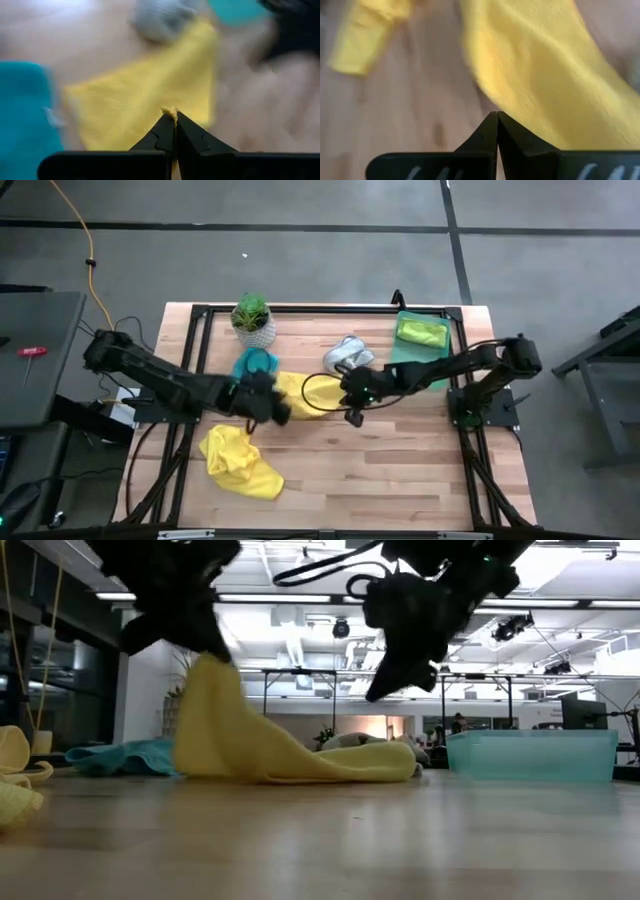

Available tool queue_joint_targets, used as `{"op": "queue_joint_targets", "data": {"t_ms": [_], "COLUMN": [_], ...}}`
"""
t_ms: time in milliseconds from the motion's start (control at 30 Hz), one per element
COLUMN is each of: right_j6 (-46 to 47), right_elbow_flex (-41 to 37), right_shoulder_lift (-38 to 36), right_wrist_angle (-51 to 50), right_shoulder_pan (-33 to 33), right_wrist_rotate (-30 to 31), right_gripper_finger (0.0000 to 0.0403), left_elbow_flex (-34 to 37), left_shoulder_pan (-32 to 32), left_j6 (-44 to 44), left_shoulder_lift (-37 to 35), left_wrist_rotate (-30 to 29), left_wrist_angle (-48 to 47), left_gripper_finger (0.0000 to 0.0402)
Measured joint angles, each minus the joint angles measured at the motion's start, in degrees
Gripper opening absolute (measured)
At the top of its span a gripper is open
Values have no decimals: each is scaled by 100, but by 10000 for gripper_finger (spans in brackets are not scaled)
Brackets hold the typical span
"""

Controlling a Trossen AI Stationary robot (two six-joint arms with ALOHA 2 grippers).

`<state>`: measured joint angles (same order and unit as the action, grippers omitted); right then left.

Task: Fold microfiber towels
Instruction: Fold the right yellow microfiber cloth

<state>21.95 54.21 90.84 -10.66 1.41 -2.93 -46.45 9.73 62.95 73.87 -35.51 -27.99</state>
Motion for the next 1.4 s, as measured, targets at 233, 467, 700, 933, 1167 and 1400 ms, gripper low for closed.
{"op": "queue_joint_targets", "data": {"t_ms": [233, 467, 700, 933, 1167, 1400], "right_j6": [127, 380, 893, 1404, 1557, 1685], "right_elbow_flex": [13, 59, 139, 201, 213, 221], "right_shoulder_lift": [226, 752, 1361, 1773, 1798, 1798], "right_wrist_angle": [-79, 532, 1239, 1482, 1586, 1572], "right_shoulder_pan": [-35, 63, 61, 61, 13, -129], "right_wrist_rotate": [-443, -43, 231, 687, 1341, 2469], "right_gripper_finger": [0, 0, 0, 0, 0, 0], "left_elbow_flex": [264, 633, 753, 751, 751, 751], "left_shoulder_pan": [-636, -907, -858, -860, -863, -858], "left_j6": [630, 970, 1184, 1139, 1128, 1130], "left_shoulder_lift": [-571, -600, -518, -530, -530, -530], "left_wrist_rotate": [-614, -446, -358, -377, -396, -395], "left_wrist_angle": [-57, -13, 38, 94, 105, 101], "left_gripper_finger": [0, 0, 0, 0, 0, 0]}}
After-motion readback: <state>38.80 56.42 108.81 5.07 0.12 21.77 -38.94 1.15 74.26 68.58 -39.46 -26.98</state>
